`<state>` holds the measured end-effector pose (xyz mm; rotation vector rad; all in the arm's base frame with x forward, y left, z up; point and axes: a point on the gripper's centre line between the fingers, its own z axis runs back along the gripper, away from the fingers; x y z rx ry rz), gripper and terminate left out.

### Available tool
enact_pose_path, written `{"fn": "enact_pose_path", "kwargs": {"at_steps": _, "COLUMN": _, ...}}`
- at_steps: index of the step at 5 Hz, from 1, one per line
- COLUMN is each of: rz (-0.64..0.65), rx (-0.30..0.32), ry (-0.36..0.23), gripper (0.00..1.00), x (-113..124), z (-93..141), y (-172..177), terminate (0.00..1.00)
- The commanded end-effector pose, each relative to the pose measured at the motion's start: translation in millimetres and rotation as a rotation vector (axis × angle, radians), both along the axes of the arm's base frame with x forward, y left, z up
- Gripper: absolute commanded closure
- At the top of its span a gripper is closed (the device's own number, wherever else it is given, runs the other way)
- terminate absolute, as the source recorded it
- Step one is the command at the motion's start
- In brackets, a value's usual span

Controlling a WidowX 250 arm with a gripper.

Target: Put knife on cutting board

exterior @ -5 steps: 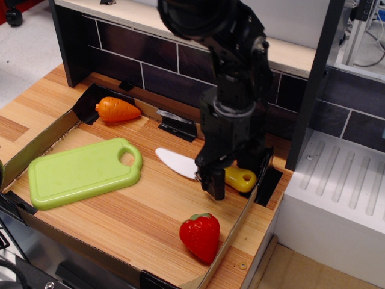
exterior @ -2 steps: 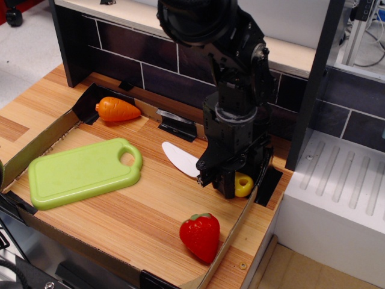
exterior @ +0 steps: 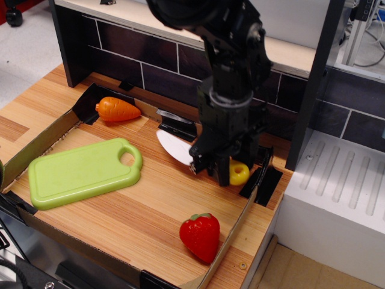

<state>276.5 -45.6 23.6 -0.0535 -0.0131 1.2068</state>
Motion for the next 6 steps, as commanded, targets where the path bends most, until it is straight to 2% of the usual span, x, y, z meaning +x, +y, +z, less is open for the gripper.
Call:
{"fn": "enact_pose_path", "kwargs": {"at_steps": 1, "rz": 0.117, "rx": -0.016, "ry": 0.01, "gripper": 1.0, "x": 14.4, "z": 26.3, "y": 33.3, "terminate": 0.0}}
{"fn": "enact_pose_path", "kwargs": {"at_steps": 2, "rz": 0.265, "rx": -0.099, "ry": 0.108, "gripper": 1.0, "x": 1.4, "z": 26.2, "y": 53.1, "terminate": 0.0}}
{"fn": "enact_pose_path", "kwargs": {"at_steps": 3, "rz": 0.472, "rx": -0.119, "ry": 0.11, "gripper": 1.0, "x": -13.6, "z": 26.5, "y": 72.5, "terminate": 0.0}}
{"fn": "enact_pose_path", "kwargs": {"at_steps": 4, "rz": 0.599, "rx": -0.148, "ry": 0.146, "gripper": 1.0, "x": -23.1, "z": 22.3, "y": 96.0, "terminate": 0.0}}
{"fn": "enact_pose_path", "kwargs": {"at_steps": 5, "rz": 0.717, "rx": -0.168, "ry": 0.133, "gripper": 1.0, "x": -29.4, "z": 18.2, "y": 119.6, "terminate": 0.0}}
{"fn": "enact_pose_path", "kwargs": {"at_steps": 6, "rz": 0.802, "rx": -0.142, "ry": 0.167, "gripper": 1.0, "x": -31.7, "z": 8.6, "y": 132.3, "terminate": 0.0}}
